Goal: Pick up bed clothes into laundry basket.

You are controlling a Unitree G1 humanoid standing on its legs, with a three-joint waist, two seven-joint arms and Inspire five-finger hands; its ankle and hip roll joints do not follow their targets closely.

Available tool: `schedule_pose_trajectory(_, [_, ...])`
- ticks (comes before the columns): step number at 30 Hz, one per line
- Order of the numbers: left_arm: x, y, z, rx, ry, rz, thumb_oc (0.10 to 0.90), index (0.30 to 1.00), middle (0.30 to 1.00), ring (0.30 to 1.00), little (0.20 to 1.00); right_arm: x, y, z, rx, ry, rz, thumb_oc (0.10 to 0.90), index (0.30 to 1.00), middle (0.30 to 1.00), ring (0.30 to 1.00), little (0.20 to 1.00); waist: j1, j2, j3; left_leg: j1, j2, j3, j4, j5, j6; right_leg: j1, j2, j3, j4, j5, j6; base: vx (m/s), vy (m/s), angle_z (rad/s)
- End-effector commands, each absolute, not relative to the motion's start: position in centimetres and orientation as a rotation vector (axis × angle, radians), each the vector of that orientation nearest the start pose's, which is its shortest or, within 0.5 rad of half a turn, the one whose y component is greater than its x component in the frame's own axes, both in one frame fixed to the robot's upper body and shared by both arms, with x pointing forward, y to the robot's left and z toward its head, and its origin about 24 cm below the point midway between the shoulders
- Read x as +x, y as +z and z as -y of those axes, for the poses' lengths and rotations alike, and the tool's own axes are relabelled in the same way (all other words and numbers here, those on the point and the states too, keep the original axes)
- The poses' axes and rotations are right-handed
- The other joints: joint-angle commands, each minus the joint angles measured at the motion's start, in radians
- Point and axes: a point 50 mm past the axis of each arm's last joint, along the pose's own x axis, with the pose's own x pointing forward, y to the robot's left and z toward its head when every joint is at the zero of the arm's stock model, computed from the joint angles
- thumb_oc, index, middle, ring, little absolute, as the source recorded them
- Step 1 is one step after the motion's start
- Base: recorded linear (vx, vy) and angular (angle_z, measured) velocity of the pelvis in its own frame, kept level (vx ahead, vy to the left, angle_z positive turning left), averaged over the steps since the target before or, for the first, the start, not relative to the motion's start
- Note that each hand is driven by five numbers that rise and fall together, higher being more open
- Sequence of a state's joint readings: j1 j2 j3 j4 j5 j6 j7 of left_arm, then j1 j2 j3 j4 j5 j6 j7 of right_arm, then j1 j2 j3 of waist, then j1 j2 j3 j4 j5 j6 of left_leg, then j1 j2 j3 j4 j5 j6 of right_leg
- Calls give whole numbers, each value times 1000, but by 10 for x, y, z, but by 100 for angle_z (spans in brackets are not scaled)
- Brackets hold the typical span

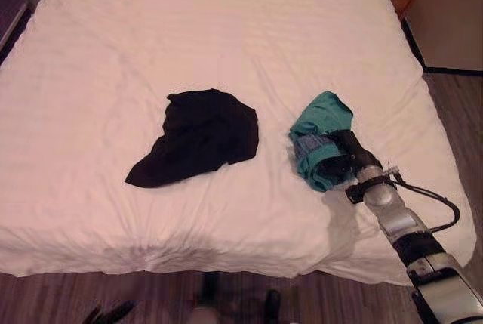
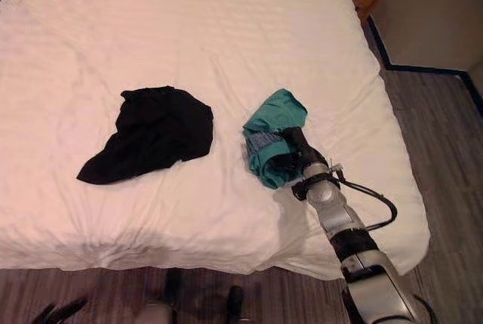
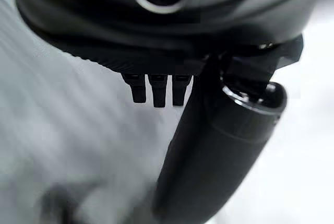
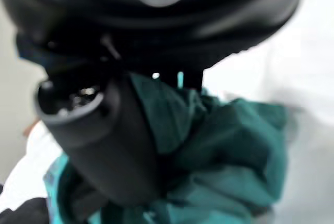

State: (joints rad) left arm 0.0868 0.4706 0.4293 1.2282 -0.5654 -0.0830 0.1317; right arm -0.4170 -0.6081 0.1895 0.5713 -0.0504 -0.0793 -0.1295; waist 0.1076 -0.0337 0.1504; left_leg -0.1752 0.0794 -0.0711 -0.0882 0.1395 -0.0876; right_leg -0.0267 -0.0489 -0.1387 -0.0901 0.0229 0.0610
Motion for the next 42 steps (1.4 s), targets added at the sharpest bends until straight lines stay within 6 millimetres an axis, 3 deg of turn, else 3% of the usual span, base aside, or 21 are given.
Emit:
schedule_pose_trajectory(1, [41,-4,-468,149,1302,-517,800,900,900,900,900,281,33,300,-753,-114,-243,400,300,300,300,300,6,42,-44,102,63,40,1,-96,-42,-41,-123,-24,3,-5,108,80,-19,41])
schedule_pose_trajectory(2, [46,21,-480,224,1311,-431,800,900,900,900,900,271,23,307,-748,-144,-285,400,300,300,300,300,7,44,-46,115,65,39,1,-107,-43,-29,-122,-26,3,-14,110,27,-15,23])
schedule_pose_trajectory(3, [46,21,-480,225,1312,-431,800,900,900,900,900,271,23,307,-747,-144,-284,400,300,300,300,300,6,42,-47,109,63,38,1,-99,-42,-34,-124,-26,3,-7,110,49,-25,12])
schedule_pose_trajectory(4, [59,53,-491,323,1301,-317,800,900,900,900,900,262,17,316,-745,-177,-316,400,300,300,300,300,9,45,-49,119,65,38,1,-109,-44,-24,-123,-28,3,-15,112,43,-38,0])
schedule_pose_trajectory(6, [101,146,-496,524,1246,54,800,900,900,900,900,244,4,325,-732,-211,-373,400,300,300,300,300,5,48,-61,130,68,37,1,-114,-47,-13,-125,-31,3,-18,117,53,-51,4])
schedule_pose_trajectory(7, [101,147,-496,526,1247,55,800,900,900,900,900,244,4,325,-730,-212,-373,400,300,300,300,300,5,46,-60,126,66,37,1,-107,-46,-17,-126,-30,3,-12,116,17,-40,17])
schedule_pose_trajectory(8, [119,192,-490,617,1210,233,800,900,900,900,900,238,-5,323,-727,-197,-406,400,300,300,300,300,0,48,-70,128,68,36,1,-108,-47,-15,-127,-28,3,-12,118,2,-22,15])
schedule_pose_trajectory(9, [120,193,-489,621,1210,235,800,900,900,900,900,238,-5,323,-724,-198,-406,400,300,300,300,300,1,45,-69,129,68,36,1,-108,-47,-14,-127,-28,3,-13,118,45,-39,8])
schedule_pose_trajectory(10, [143,231,-477,675,1134,379,800,900,900,900,900,235,-14,318,-726,-166,-441,400,300,300,300,300,-17,48,-77,134,70,39,1,-109,-47,-13,-128,-22,3,-12,120,25,-16,-4])
schedule_pose_trajectory(14, [183,256,-449,701,977,499,800,900,900,900,900,233,-29,306,-715,-113,-482,400,300,300,300,300,-33,48,-83,139,71,47,1,-111,-48,-12,-125,-14,3,-12,120,35,-13,-9])
schedule_pose_trajectory(19, [252,240,-364,589,545,590,800,900,900,900,900,228,-53,280,-695,-9,-565,400,300,300,300,300,-74,35,-84,141,73,59,1,-116,-45,-19,-122,0,3,-7,117,17,-24,-8])
schedule_pose_trajectory(20, [254,240,-362,590,540,591,800,900,900,900,900,227,-53,282,-693,-15,-567,400,300,300,300,300,-67,35,-84,141,73,60,1,-116,-45,-19,-122,0,3,-7,117,44,-23,-10])
schedule_pose_trajectory(21, [272,222,-340,603,458,546,800,900,900,900,900,225,-57,275,-683,4,-577,400,300,300,300,300,-92,29,-86,143,76,66,1,-120,-44,-22,-120,7,3,-6,116,46,-15,-32])
schedule_pose_trajectory(25, [301,190,-303,645,362,445,800,900,900,900,900,216,-62,275,-661,-1,-597,400,300,300,300,300,-124,22,-88,152,82,84,1,-131,-41,-30,-112,30,3,-6,115,43,-15,-29])
schedule_pose_trajectory(29, [310,168,-301,820,388,325,800,900,900,900,900,201,-63,283,-631,-47,-605,400,300,300,300,300,-153,14,-89,161,89,99,1,-140,-40,-31,-103,48,3,-8,116,45,-19,-18])
schedule_pose_trajectory(31, [312,161,-310,929,435,255,800,900,900,900,900,196,-61,286,-619,-68,-591,400,300,300,300,300,-168,11,-85,159,92,104,1,-141,-41,-39,-97,57,3,-7,116,-7,-10,-2])
schedule_pose_trajectory(32, [312,158,-323,1135,481,170,800,900,900,900,900,190,-62,289,-609,-82,-597,400,300,300,300,300,-178,5,-82,153,95,105,1,-142,-42,-52,-91,60,3,-4,117,-15,-17,-10])
schedule_pose_trajectory(33, [313,158,-322,1139,481,170,800,900,900,900,900,190,-62,289,-608,-83,-597,400,300,300,300,300,-177,5,-83,152,95,105,1,-143,-42,-53,-91,60,3,-4,117,-30,-31,-13])
schedule_pose_trajectory(36, [310,132,-344,1412,480,-51,800,900,900,900,900,184,-57,289,-596,-78,-565,400,300,300,300,300,-198,-2,-79,148,101,111,1,-143,-45,-59,-83,64,3,-6,116,-4,-5,-2])
schedule_pose_trajectory(41, [308,103,-345,1456,409,-174,800,900,900,900,900,185,-53,283,-580,-65,-530,400,300,300,300,300,-204,-9,-76,152,107,112,1,-145,-47,-59,-74,68,3,-10,113,1,-14,-3])
schedule_pose_trajectory(42, [309,96,-342,1451,383,-197,566,549,549,549,549,186,-53,281,-577,-57,-526,400,300,300,300,300,-205,-10,-74,151,107,111,1,-145,-46,-61,-71,71,3,-10,113,0,0,0])
